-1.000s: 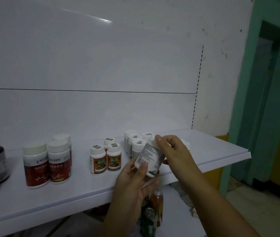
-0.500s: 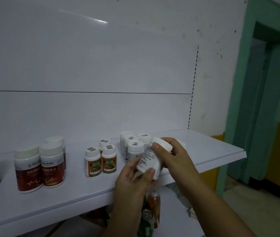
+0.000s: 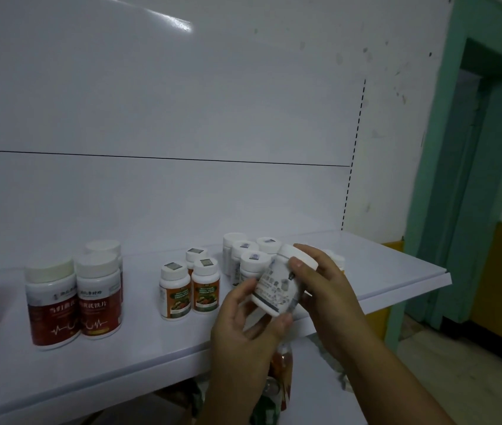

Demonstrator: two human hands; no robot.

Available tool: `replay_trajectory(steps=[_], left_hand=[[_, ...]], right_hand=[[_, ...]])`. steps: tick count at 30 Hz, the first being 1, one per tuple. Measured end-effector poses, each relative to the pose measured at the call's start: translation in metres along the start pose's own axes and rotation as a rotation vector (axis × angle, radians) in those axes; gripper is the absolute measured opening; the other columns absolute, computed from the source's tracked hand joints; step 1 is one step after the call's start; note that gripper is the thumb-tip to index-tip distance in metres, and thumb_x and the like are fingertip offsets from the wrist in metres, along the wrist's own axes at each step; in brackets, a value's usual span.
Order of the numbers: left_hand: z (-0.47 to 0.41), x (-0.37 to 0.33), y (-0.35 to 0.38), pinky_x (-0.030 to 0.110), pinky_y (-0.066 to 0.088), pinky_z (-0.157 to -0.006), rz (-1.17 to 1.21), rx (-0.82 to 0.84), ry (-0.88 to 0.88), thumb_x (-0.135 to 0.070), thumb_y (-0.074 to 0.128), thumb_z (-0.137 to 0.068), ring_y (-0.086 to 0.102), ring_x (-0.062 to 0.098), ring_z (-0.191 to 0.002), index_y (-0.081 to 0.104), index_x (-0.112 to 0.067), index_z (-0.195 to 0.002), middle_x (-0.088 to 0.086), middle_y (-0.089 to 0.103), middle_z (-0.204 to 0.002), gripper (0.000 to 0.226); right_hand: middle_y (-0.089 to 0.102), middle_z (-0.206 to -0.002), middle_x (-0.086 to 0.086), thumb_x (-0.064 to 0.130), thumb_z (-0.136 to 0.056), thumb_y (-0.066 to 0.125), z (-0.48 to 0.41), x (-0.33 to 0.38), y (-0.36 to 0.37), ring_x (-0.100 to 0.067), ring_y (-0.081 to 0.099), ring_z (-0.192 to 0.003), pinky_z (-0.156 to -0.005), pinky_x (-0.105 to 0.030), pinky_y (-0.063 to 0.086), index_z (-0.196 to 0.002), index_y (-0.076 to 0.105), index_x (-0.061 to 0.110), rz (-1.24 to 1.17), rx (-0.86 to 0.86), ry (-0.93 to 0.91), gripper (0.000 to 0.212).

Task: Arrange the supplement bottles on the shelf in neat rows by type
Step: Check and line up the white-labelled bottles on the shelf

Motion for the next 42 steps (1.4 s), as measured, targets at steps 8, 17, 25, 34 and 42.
replay_trajectory(steps=[8, 17, 25, 34, 42], left_hand=[[-0.005, 0.001, -0.01, 0.019, 0.057, -0.069, -0.09, -0.001, 0.07, 0.005, 0.078, -0.061, 0.067, 0.006, -0.093, 0.054, -0.037, -0.102, -0.024, 0.063, -0.106, 0.063], [-0.009, -0.014, 0.0, 0.034, 0.057, -0.081, -0.4, -0.131, 0.317, -0.057, 0.073, -0.045, 0.056, 0.002, -0.105, 0.049, -0.057, -0.1, -0.02, 0.056, -0.112, 0.061], [-0.031, 0.002, 0.024, 0.038, 0.056, -0.085, -0.229, -0.035, 0.119, -0.019, 0.079, -0.06, 0.064, 0.016, -0.103, 0.056, -0.036, -0.094, -0.013, 0.062, -0.11, 0.044], [-0.034, 0.024, 0.026, 0.008, 0.049, -0.082, -0.458, -0.092, 0.239, -0.006, 0.086, -0.052, 0.055, -0.019, -0.1, 0.052, -0.038, -0.096, -0.042, 0.061, -0.097, 0.064], [-0.04, -0.007, 0.018, -0.011, 0.022, -0.089, -1.06, -0.256, 0.589, -0.017, 0.079, -0.062, 0.038, -0.004, -0.111, 0.066, -0.014, -0.098, 0.011, 0.061, -0.114, 0.038]], right_hand=[[0.067, -0.097, -0.01, 0.019, -0.069, 0.055, -0.01, -0.018, 0.017, -0.025, 0.061, -0.091, -0.069, -0.033, 0.053, -0.112, 0.061, 0.009, -0.198, 0.085, 0.082, 0.044], [0.076, -0.09, -0.008, 0.05, -0.089, 0.049, -0.008, -0.045, 0.012, -0.025, 0.07, -0.088, -0.084, -0.042, 0.055, -0.092, 0.074, 0.027, -0.055, 0.092, 0.293, 0.034], [0.073, -0.104, -0.004, 0.035, -0.078, 0.066, -0.04, -0.027, -0.016, -0.024, 0.07, -0.095, -0.076, -0.033, 0.057, -0.107, 0.067, 0.027, -0.072, 0.175, 0.131, 0.03], [0.07, -0.112, 0.011, 0.009, -0.059, 0.076, -0.041, -0.014, -0.032, -0.008, 0.064, -0.107, -0.08, -0.019, 0.053, -0.117, 0.058, 0.018, 0.019, 0.396, -0.136, 0.061], [0.062, -0.116, 0.015, 0.013, -0.081, 0.07, -0.091, -0.052, -0.039, -0.003, 0.06, -0.106, -0.08, -0.015, 0.052, -0.118, 0.056, 0.029, 0.276, 0.159, -0.169, 0.043]])
Point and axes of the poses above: each hand's wrist, its own z-axis away from the middle knuckle, its own y-axis out of the palm, x = y × z, the point moved 8 cm from there along -z, towards the middle knuckle
